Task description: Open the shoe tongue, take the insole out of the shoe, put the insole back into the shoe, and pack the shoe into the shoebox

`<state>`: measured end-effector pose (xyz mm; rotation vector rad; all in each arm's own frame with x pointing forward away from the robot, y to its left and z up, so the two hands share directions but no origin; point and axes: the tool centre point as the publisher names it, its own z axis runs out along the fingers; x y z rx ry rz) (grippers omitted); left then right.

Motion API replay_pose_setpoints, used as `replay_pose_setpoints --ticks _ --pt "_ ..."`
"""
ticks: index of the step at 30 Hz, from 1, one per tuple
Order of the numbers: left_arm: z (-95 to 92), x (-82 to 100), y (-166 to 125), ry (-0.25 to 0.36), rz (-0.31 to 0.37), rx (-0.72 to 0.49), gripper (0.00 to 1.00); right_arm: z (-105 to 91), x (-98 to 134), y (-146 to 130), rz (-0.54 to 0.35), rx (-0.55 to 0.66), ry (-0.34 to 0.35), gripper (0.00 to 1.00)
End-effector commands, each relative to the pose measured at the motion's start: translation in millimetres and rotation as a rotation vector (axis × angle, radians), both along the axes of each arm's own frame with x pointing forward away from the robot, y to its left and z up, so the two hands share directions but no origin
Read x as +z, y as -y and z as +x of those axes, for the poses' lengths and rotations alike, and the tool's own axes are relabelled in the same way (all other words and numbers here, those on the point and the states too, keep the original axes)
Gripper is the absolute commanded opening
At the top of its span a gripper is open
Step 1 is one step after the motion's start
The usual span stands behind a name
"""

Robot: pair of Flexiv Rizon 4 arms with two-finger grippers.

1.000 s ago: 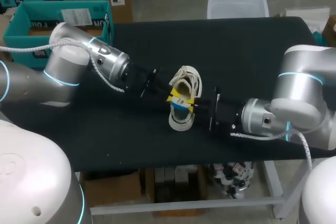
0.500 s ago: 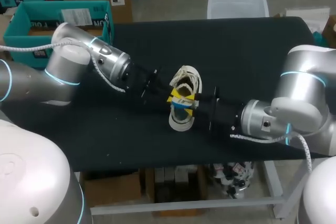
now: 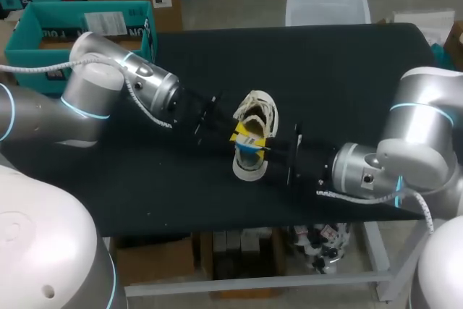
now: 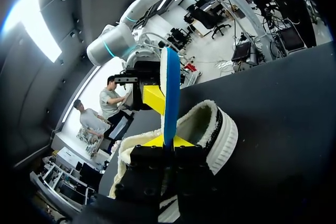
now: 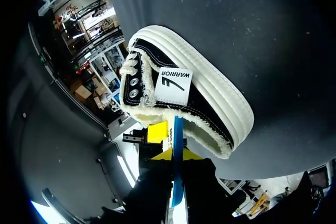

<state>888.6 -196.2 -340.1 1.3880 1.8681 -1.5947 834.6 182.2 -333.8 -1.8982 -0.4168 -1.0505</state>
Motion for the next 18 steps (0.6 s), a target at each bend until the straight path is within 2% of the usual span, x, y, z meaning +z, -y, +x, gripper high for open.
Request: replay_pose_setpoints --ticks 1,2,4,5,7,13,18 --pt "-6.5 8.0 -3.5 -0.003 -0.012 -0.007 0.45 2.9 -2.2 -0.7 -0.002 0.001 -0.003 0.0" --pt "-8.7 10.3 -4.4 -0.001 -0.014 -0.011 0.45 2.7 -2.3 -0.4 -0.003 0.001 -0.003 0.0" --pt "-12.0 12.9 -5.5 0.0 -0.017 -0.021 0.38 2.1 -2.1 0.4 -0.005 -0.003 -0.002 0.0" --pt "-13.6 13.3 -5.6 0.0 -0.016 -0.025 0.28 2.0 -2.0 0.6 -0.006 -0.004 -0.001 0.0" --pt "-16.0 13.4 -5.4 0.002 -0.018 -0.033 0.0 1.9 -1.9 0.8 -0.008 -0.006 -0.001 0.0" --pt "-18.2 11.0 -2.8 0.007 -0.022 -0.054 0.0 3.1 -4.8 1.1 -0.021 -0.008 -0.005 0.0" --pt "-8.9 2.9 3.1 0.006 -0.004 -0.048 0.0 12.7 -13.0 -0.2 -0.029 -0.004 -0.016 0.0"
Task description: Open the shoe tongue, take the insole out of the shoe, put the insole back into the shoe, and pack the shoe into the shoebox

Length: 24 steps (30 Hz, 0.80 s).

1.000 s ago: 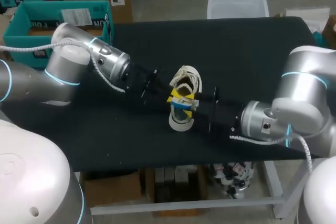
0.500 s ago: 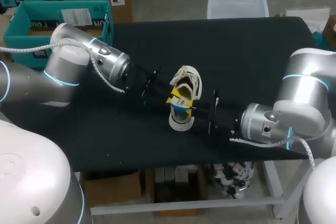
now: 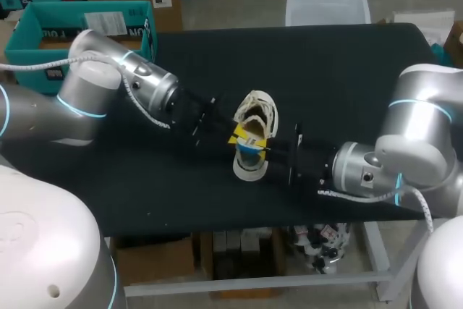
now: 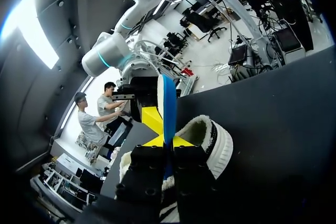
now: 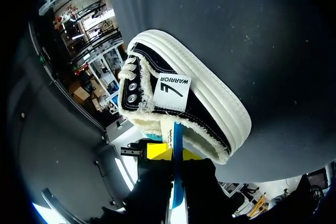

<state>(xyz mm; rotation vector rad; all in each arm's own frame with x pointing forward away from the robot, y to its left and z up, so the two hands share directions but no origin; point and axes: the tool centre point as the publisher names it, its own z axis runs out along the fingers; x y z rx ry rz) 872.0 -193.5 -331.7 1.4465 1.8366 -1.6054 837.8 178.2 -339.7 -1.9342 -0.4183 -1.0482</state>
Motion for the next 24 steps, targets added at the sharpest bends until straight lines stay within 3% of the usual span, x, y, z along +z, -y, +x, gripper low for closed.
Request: replay_pose_setpoints --ticks 1,8,13,16,17,24 --pt "9.8 -6.9 6.4 -0.008 0.002 -0.001 0.0 12.2 -8.9 -4.3 0.003 0.008 -0.012 0.0" --pt "22.5 -16.0 9.4 -0.019 0.018 0.029 0.0 30.6 -21.3 -7.7 0.001 0.016 -0.043 0.0" --pt "20.3 -17.8 9.4 -0.023 0.02 0.026 0.0 27.4 -20.6 -4.1 0.005 -0.005 -0.053 0.0" --pt "18.8 -17.9 8.4 -0.022 0.02 0.022 0.0 18.7 -14.0 -1.6 -0.015 -0.041 -0.045 0.37" --pt "18.7 -17.9 8.3 -0.022 0.019 0.022 0.0 15.5 -10.9 -1.1 -0.017 -0.043 -0.041 0.41" --pt "17.7 -18.2 7.1 -0.023 0.018 0.025 0.0 -3.7 6.6 1.6 -0.035 -0.07 0.007 0.35"
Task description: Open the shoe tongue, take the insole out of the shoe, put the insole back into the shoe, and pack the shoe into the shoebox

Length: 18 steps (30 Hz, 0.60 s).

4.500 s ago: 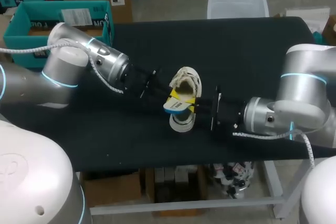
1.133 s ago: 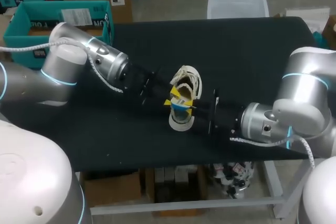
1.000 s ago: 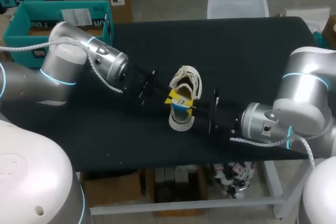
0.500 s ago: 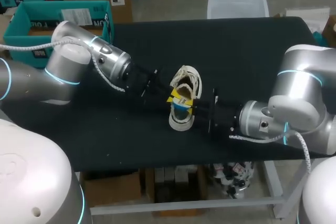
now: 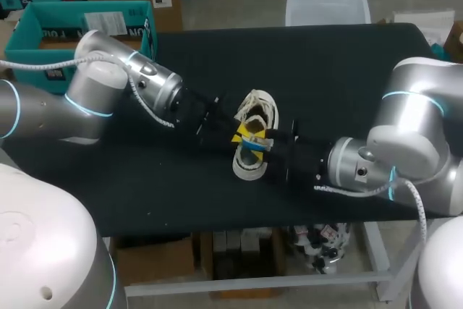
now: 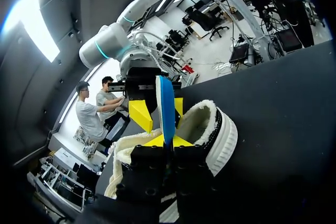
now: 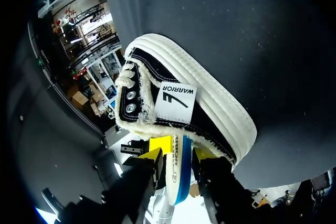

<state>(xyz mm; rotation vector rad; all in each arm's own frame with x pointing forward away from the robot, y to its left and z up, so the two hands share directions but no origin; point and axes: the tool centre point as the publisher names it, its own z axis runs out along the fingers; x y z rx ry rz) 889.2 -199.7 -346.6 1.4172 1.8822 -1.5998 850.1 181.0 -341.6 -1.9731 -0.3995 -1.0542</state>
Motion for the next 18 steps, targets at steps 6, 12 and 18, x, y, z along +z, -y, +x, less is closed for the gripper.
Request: replay_pose_setpoints --ticks 6,12,18 --pt "-1.1 -2.9 1.4 0.003 -0.004 0.006 0.0 -18.6 7.6 4.1 -0.007 -0.032 0.02 0.12" --pt "-6.5 4.4 -1.3 0.0 -0.006 0.007 0.4 -15.2 2.8 -0.2 -0.008 -0.015 0.011 0.0" --pt "-21.1 18.2 -3.1 0.008 -0.027 -0.027 0.38 -14.5 2.3 -1.2 -0.01 -0.01 0.01 0.0"
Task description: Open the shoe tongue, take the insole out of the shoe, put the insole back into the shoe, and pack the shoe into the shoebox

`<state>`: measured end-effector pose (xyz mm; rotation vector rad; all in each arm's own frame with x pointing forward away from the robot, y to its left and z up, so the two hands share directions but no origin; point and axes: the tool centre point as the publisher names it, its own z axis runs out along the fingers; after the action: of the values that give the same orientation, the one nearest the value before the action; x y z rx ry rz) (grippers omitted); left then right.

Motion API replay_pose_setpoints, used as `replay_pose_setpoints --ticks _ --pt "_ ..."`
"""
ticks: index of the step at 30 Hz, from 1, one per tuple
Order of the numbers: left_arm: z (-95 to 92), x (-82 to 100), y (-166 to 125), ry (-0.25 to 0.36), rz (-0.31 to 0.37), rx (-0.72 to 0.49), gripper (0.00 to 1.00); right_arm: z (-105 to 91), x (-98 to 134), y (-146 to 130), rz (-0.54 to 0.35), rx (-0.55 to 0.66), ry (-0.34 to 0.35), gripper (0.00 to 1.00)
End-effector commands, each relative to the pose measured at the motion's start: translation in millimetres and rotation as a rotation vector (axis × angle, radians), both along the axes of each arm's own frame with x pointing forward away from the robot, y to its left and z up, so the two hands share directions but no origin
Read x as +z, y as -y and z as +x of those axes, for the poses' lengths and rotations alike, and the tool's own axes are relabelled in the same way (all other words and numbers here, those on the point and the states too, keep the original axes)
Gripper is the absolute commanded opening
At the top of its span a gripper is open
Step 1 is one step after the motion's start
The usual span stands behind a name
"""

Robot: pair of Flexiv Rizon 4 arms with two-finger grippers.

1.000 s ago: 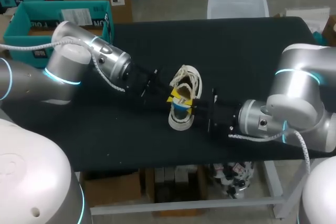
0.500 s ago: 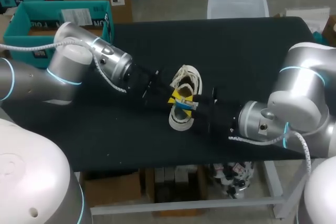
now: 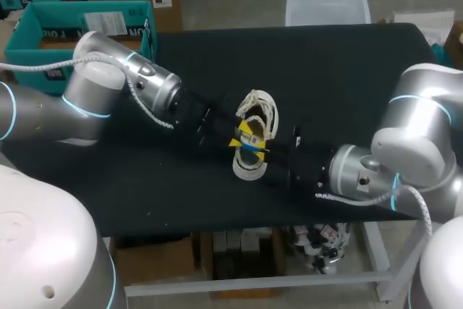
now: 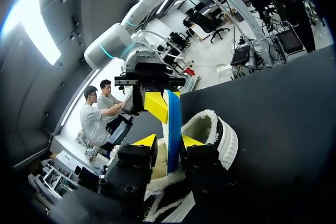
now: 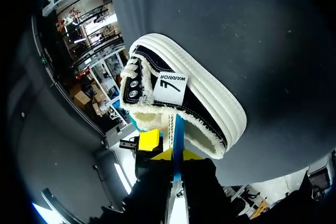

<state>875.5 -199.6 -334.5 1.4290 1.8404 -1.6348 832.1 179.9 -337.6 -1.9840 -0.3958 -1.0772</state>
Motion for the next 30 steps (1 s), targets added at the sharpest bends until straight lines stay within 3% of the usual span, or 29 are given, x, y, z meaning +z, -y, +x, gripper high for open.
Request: replay_pose_setpoints --ticks 1,2,4,14,22,30 --pt "-8.8 6.6 -2.8 0.01 0.003 -0.007 0.33 3.4 -1.6 -2.3 0.0 0.008 -0.002 0.0" --pt "-10.5 7.0 -2.4 0.009 0.002 -0.017 0.25 3.4 -1.5 -2.3 -0.002 0.008 -0.002 0.0" --pt "-13.4 6.7 -1.5 0.013 0.002 -0.027 0.0 2.9 -1.7 -2.6 -0.006 0.009 -0.003 0.0" --pt "-10.6 -3.3 0.4 0.047 0.026 -0.042 0.0 5.5 -9.6 -3.1 -0.05 0.023 -0.007 0.0" --pt "5.9 -14.0 3.5 0.032 0.05 -0.001 0.0 22.6 -18.3 -4.9 -0.063 0.029 -0.037 0.0" --pt "5.2 -14.0 0.6 0.025 0.058 -0.001 0.0 21.4 -16.9 -4.3 -0.087 0.029 -0.038 0.0"
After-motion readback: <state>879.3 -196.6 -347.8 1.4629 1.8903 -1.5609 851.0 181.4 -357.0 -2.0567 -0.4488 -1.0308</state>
